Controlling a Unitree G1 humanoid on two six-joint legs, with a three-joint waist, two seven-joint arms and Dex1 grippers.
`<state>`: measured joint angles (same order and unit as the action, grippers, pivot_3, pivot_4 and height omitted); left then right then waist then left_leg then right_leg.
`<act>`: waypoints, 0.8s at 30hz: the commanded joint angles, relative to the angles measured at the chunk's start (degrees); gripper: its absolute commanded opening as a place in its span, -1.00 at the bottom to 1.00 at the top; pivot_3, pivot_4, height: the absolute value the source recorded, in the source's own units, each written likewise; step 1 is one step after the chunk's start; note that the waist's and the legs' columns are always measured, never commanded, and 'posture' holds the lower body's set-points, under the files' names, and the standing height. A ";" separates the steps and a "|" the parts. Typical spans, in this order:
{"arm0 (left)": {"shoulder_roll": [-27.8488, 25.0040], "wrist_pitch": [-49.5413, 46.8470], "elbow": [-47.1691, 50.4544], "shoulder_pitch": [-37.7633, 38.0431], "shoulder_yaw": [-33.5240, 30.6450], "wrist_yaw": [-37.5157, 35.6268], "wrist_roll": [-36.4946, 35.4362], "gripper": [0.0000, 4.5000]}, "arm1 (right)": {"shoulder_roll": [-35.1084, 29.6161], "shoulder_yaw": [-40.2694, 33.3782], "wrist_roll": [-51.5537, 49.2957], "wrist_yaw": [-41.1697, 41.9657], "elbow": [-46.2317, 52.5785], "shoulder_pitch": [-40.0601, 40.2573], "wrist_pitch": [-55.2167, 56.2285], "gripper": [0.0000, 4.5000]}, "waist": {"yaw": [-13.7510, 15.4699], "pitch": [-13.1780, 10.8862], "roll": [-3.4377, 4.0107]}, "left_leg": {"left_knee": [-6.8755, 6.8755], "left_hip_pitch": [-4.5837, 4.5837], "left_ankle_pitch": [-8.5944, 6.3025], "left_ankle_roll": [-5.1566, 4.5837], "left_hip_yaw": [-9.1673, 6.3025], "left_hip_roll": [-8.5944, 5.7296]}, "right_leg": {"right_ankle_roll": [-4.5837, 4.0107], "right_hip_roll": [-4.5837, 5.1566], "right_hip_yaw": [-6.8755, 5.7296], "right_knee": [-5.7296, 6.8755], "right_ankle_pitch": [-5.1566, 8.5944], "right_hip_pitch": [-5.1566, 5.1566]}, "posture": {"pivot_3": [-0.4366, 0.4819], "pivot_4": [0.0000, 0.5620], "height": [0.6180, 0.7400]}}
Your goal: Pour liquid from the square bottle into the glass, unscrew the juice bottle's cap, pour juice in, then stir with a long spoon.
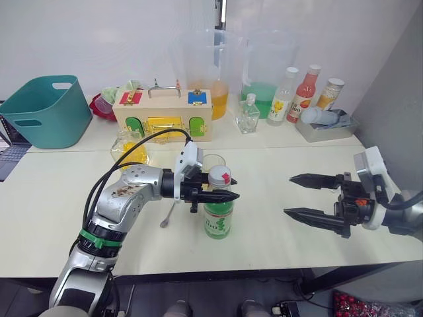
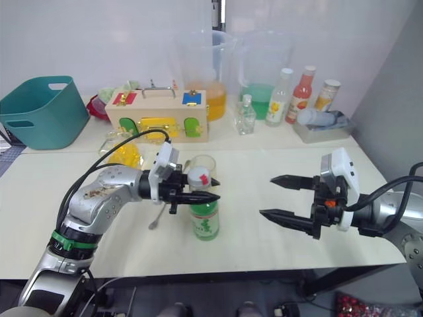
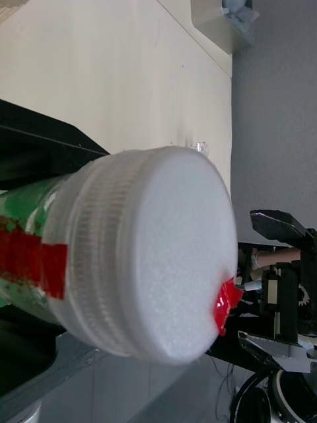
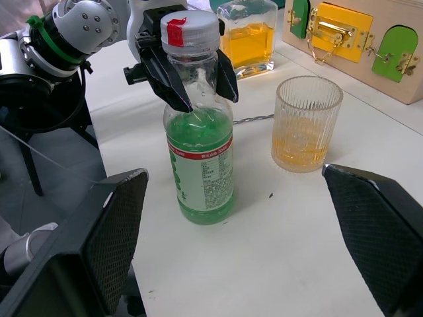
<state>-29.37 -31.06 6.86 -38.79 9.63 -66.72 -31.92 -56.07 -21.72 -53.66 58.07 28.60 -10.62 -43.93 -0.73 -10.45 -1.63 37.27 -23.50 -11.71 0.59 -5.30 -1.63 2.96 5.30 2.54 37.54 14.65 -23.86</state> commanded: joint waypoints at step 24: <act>-1.93 3.16 4.17 2.82 -3.35 -0.98 -0.23 0.97 | 0.57 3.82 2.56 2.19 -2.94 -4.58 3.32 1.00 | 0.03 0.00 0.00 | 0.02 0.01 0.00 0.00 -0.01 0.00 | 0.00 0.01 -0.01 -0.01 0.00 0.05 | -0.05 -0.47 1.00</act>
<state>-31.38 -28.64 9.25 -35.59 7.15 -67.91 -31.59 -55.53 -16.73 -50.74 59.92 25.27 -14.56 -41.73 -0.70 -10.45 -1.62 37.30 -23.49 -11.71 0.59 -5.32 -1.63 2.97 5.31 2.53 37.52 14.64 -23.82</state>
